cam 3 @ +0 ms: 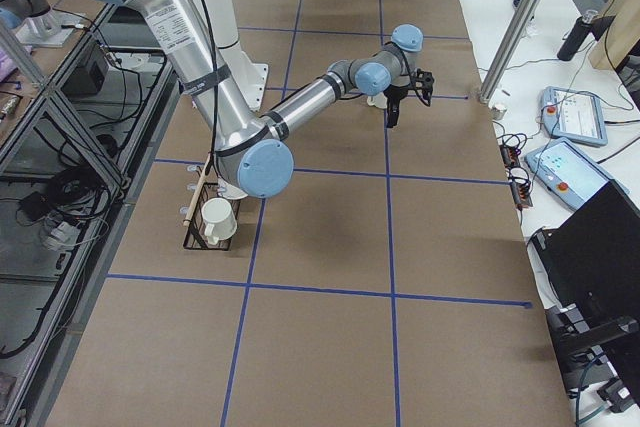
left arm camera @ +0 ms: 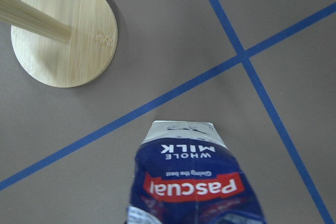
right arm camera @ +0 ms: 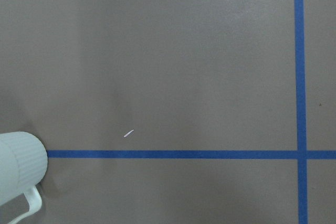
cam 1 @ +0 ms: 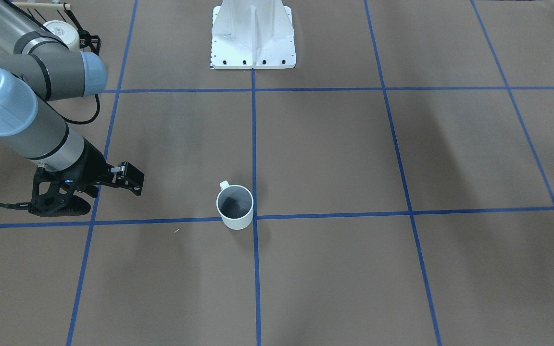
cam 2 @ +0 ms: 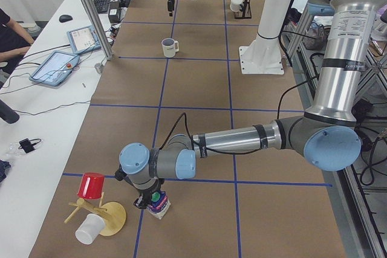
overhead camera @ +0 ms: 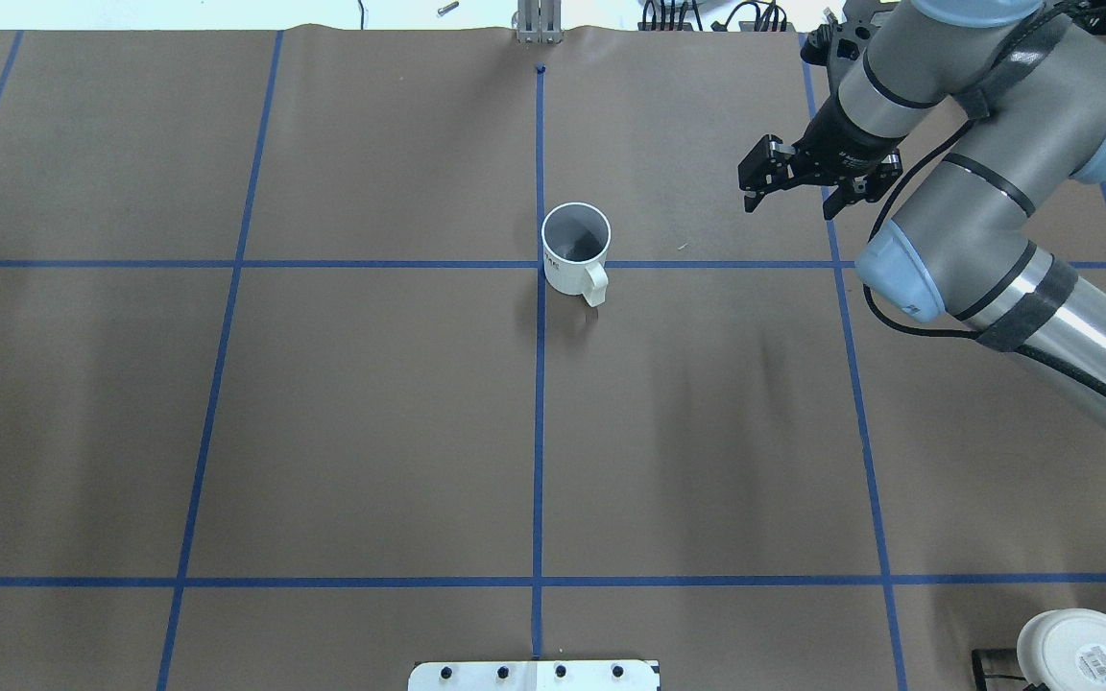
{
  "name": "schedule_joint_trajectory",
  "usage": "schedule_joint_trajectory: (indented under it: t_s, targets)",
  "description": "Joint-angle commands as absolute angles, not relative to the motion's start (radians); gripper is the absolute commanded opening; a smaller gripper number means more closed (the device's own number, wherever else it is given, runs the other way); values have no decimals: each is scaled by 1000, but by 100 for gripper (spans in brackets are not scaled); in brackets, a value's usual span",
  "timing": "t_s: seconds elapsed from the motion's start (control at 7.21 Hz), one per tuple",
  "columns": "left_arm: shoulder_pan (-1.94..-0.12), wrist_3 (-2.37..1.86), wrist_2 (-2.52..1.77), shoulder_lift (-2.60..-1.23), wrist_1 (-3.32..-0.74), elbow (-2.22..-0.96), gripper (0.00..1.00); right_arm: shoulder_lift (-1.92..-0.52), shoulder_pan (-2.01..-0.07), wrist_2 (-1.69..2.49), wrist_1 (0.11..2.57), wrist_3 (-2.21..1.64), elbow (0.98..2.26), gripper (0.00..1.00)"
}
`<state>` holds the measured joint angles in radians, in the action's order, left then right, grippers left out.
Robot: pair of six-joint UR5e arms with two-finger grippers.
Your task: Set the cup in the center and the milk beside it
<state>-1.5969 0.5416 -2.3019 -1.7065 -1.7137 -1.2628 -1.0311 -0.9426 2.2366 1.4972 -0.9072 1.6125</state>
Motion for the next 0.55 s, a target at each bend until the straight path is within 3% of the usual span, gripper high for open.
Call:
schedule_joint_trajectory:
  t_s: [0.0, 0.42]
  targets:
    - [-1598, 543, -2307, -1730, -1697, -1278, 0, -1031, -942, 2237, 1497, -907, 1612, 100]
    - [-1601, 528, -2309, -1866, -1373, -1412, 0, -1031, -942, 2237, 1497, -905, 1614, 100]
